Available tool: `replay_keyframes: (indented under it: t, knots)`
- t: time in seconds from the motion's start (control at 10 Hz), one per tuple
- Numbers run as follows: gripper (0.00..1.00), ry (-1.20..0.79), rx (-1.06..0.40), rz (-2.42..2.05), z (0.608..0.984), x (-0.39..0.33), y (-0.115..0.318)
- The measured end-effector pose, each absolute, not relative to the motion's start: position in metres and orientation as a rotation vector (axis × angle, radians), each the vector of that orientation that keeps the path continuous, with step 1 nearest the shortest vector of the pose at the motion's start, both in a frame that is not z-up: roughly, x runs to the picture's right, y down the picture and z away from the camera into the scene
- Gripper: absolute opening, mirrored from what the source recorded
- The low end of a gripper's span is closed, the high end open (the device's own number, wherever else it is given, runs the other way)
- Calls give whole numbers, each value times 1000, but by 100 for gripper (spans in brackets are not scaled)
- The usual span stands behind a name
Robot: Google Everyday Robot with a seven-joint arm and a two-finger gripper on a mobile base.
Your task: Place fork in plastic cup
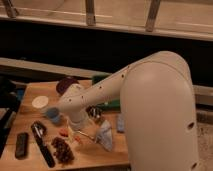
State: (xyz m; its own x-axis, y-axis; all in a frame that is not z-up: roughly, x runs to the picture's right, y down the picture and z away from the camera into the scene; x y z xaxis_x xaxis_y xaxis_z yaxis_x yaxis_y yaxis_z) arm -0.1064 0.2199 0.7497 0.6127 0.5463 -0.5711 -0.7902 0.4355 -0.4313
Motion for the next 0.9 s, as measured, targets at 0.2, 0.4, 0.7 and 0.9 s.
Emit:
replay_keyframes:
  t: [0.2,0.4,0.7,0.9]
  knots:
    - [80,375,-752,867,759,-96,223]
    - [80,369,-791,885,771,-89,234]
    - [80,359,-827,882,780,-99,243]
    - [80,363,-829,873,786,-103,244]
